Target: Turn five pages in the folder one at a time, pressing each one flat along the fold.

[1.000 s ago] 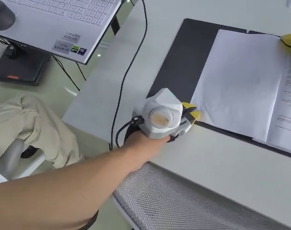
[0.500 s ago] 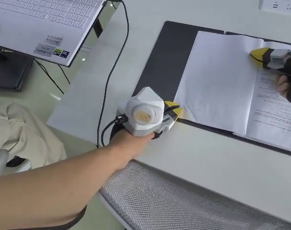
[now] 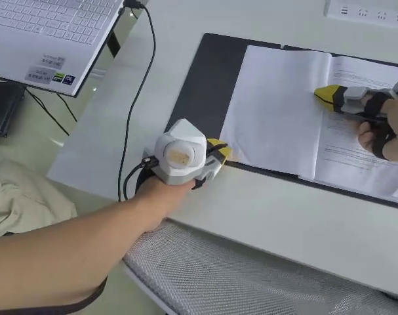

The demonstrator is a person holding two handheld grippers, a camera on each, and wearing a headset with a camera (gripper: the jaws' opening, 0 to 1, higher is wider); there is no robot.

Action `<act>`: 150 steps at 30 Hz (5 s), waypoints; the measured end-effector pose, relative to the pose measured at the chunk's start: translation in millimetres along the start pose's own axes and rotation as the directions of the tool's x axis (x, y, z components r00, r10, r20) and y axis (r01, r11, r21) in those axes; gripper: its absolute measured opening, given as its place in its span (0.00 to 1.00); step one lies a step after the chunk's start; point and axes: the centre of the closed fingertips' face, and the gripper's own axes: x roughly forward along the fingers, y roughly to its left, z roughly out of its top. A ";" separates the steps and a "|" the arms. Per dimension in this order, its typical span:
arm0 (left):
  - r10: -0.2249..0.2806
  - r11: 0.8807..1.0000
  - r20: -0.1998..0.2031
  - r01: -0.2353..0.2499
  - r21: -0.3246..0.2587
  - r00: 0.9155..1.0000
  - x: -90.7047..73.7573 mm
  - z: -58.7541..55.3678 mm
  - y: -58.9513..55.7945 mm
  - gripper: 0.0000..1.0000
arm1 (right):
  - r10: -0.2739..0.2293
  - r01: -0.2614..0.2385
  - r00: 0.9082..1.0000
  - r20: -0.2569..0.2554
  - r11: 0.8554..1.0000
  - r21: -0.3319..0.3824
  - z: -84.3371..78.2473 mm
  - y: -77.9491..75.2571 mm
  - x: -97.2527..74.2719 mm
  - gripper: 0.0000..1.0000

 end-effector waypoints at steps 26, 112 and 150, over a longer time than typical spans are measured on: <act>0.000 1.000 -0.002 0.000 0.020 1.000 -10.4 7.1 -8.4 0.02 | 0.006 -0.009 0.986 -0.165 1.000 -0.017 -113.0 7.5 -43.4 0.00; -0.057 0.996 -0.128 0.047 -0.080 0.990 -167.9 63.3 -42.2 0.70 | -0.181 0.346 0.921 0.345 0.788 -0.510 -126.3 105.6 -291.8 0.76; -0.191 0.981 -0.132 0.192 -0.006 0.973 -23.1 87.6 -140.9 0.67 | -0.298 0.415 0.907 0.296 0.747 -0.520 -121.9 49.2 -305.0 0.74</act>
